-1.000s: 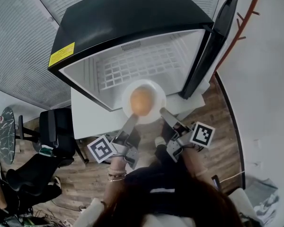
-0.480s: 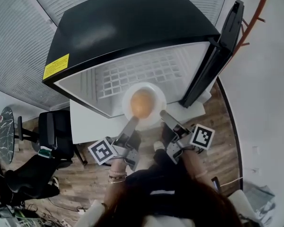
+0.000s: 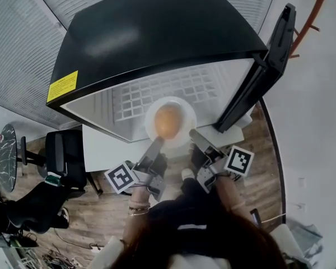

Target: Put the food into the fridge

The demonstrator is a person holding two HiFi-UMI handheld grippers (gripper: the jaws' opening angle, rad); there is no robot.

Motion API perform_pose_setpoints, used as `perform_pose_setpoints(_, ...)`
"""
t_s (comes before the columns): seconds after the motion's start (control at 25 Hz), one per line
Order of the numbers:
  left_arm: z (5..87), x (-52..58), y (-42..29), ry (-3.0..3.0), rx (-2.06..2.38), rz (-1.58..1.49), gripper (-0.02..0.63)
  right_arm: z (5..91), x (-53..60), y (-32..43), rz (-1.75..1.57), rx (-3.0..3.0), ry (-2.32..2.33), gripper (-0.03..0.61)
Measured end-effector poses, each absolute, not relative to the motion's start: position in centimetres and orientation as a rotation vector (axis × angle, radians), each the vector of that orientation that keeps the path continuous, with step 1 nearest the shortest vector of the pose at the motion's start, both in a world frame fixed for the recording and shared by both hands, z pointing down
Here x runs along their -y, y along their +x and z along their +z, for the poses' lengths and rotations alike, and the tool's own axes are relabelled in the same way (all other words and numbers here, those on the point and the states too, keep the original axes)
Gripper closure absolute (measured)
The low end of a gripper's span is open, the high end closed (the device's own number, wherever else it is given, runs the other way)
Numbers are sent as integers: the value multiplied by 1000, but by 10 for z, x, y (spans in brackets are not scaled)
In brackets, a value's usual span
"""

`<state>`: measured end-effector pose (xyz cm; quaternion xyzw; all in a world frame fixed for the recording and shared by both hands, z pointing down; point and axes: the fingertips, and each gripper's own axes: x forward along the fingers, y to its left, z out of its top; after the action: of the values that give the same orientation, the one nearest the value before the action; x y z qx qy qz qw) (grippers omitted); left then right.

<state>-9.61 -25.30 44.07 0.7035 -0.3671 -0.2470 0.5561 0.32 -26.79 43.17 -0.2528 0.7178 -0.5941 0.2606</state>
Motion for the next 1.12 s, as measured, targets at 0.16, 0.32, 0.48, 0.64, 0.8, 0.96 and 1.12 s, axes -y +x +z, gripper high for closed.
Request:
perform_pose_setpoints(0.16, 444, 263, -97, 1655, 874, -582, 591, 435, 279, 3, -1615, -1947, -680, 572)
perform_pose_setpoints(0.32, 444, 264, -97, 1652, 875, -582, 591, 435, 280, 3, -1615, -1947, -680, 572)
perform_pose_setpoints(0.48, 443, 267, -97, 1650, 875, -595, 591, 433, 283, 2, -1614, -1950, -669, 572)
perform_pose_setpoints(0.64, 443, 273, -98, 1645, 885, -602, 592, 435, 290, 1, -1622, -1947, -660, 572)
perform_pose_setpoints(0.8, 443, 279, -98, 1646, 897, -608, 594, 435, 296, 1, -1619, -1952, -652, 572)
perform_pose_setpoints(0.96, 442, 281, -99, 1647, 902, -610, 594, 433, 299, 1, -1619, -1949, -639, 572)
perform_pose_setpoints(1.12, 441, 287, -98, 1651, 903, -616, 595, 432, 305, 1, -1619, -1948, -631, 571)
